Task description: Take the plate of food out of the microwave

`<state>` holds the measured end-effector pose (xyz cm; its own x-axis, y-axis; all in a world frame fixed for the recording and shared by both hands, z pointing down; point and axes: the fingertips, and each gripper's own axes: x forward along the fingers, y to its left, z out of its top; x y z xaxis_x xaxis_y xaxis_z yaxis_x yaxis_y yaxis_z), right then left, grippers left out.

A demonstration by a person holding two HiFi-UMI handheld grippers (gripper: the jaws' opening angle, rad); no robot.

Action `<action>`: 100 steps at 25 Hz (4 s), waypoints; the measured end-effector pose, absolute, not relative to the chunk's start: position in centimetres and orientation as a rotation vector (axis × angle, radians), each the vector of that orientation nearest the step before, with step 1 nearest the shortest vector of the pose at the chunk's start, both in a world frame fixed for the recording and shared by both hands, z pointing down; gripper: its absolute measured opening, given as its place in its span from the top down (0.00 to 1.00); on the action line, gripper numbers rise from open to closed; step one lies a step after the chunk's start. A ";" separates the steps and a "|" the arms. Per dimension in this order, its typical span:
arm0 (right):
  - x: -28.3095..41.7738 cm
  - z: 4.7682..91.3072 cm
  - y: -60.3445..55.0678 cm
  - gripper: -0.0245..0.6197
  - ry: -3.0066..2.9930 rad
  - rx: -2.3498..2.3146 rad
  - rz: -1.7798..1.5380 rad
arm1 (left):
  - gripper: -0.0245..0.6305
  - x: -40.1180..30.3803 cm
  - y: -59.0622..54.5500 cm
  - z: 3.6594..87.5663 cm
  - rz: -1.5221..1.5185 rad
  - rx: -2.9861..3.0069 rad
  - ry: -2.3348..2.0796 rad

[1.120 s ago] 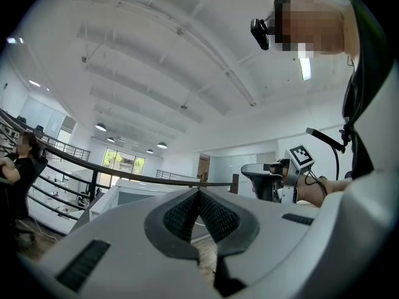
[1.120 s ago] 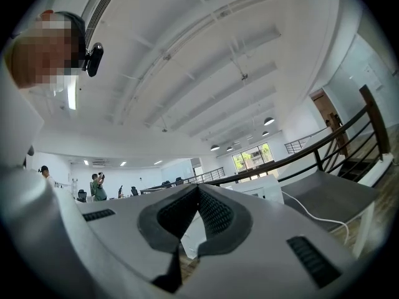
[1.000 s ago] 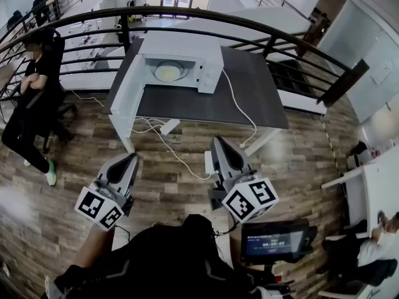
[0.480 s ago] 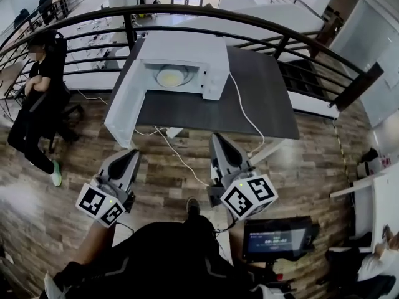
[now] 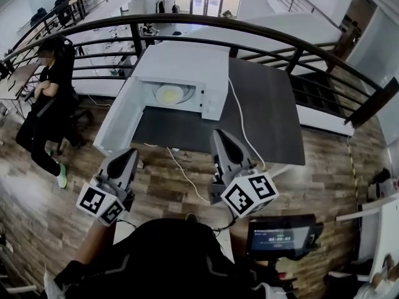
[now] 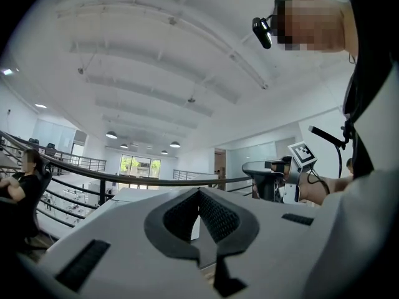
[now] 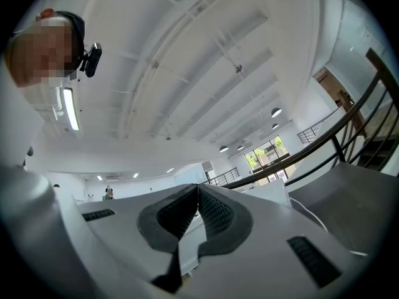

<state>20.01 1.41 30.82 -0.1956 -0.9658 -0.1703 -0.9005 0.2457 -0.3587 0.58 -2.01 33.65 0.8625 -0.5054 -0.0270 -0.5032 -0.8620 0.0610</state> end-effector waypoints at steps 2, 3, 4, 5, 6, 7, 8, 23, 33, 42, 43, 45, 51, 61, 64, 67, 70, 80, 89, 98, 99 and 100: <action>21.1 30.8 0.6 0.96 2.188 -1.692 -0.263 | 0.96 1.7 -2.4 33.5 -0.059 2.984 -0.829; 21.5 30.8 0.3 0.96 2.203 -1.683 -0.261 | 0.96 2.2 -2.6 33.4 -0.055 2.986 -0.839; 21.9 30.7 0.1 0.96 2.214 -1.678 -0.258 | 0.96 2.7 -2.8 33.4 -0.050 2.986 -0.849; 22.3 30.7 -0.2 0.96 2.220 -1.675 -0.259 | 0.96 3.0 -3.1 33.3 -0.044 2.985 -0.857; 22.7 30.7 -0.4 0.96 2.221 -1.673 -0.263 | 0.96 3.3 -3.4 33.3 -0.037 2.984 -0.864; 23.0 30.7 -0.7 0.96 2.218 -1.671 -0.267 | 0.96 3.6 -3.7 33.2 -0.029 2.984 -0.866; 23.3 30.7 -1.0 0.96 2.214 -1.670 -0.271 | 0.96 3.8 -4.0 33.2 -0.021 2.985 -0.867; 17.9 33.4 -12.0 0.96 2.157 -1.759 -0.361 | 0.96 0.9 -13.9 32.6 -0.110 3.000 -0.735; 14.8 36.8 -20.4 0.96 2.040 -1.800 -0.525 | 0.96 -0.9 -18.4 32.1 -0.179 2.987 -0.549; 17.0 45.3 -27.1 0.91 1.963 -1.686 -0.824 | 0.96 -0.7 -22.9 31.3 -0.167 2.929 -0.750; 17.2 46.7 -27.7 0.88 1.932 -1.666 -0.882 | 0.96 -0.8 -23.0 31.2 -0.160 2.934 -0.775; 17.3 49.8 -28.9 0.85 1.840 -1.603 -1.033 | 0.96 -0.8 -23.2 31.3 -0.144 2.942 -0.822; 17.7 59.3 -32.0 0.70 1.545 -1.451 -1.378 | 0.96 -1.1 -24.7 33.1 -0.146 2.880 -0.896; 16.9 66.6 -36.8 0.63 1.224 -1.317 -1.574 | 0.96 -2.2 -25.2 35.3 0.058 2.857 -1.081; 16.7 67.6 -37.9 0.63 1.153 -1.311 -1.600 | 0.96 -2.7 -25.6 35.4 0.094 2.857 -1.111; 16.2 68.2 -38.6 0.63 1.084 -1.299 -1.616 | 0.96 -3.6 -25.7 35.1 0.120 2.844 -1.144; 16.3 68.6 -39.2 0.63 1.031 -1.291 -1.610 | 0.96 -4.3 -25.9 35.1 0.130 2.830 -1.177; 16.6 69.5 -41.0 0.63 0.931 -1.267 -1.607 | 0.96 -5.4 -26.3 36.0 0.168 2.780 -1.219; 16.2 70.3 -42.0 0.63 0.898 -1.259 -1.613 | 0.96 -5.8 -25.7 36.4 0.206 2.776 -1.242; 16.2 70.8 -41.4 0.76 0.842 -1.249 -1.632 | 0.96 -6.6 -25.5 35.9 0.179 2.748 -1.277; 16.2 70.8 -41.3 0.77 0.840 -1.249 -1.628 | 0.96 -6.7 -25.6 36.0 0.185 2.748 -1.274; 16.2 70.7 -41.3 0.78 0.843 -1.253 -1.625 | 0.96 -6.7 -25.6 36.1 0.189 2.745 -1.271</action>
<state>16.16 -41.27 70.69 -0.0917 -0.9285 0.3599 0.2398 -0.3714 -0.8970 -6.69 -25.56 36.11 0.6415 -0.7505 0.1587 -0.7642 -0.6431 0.0481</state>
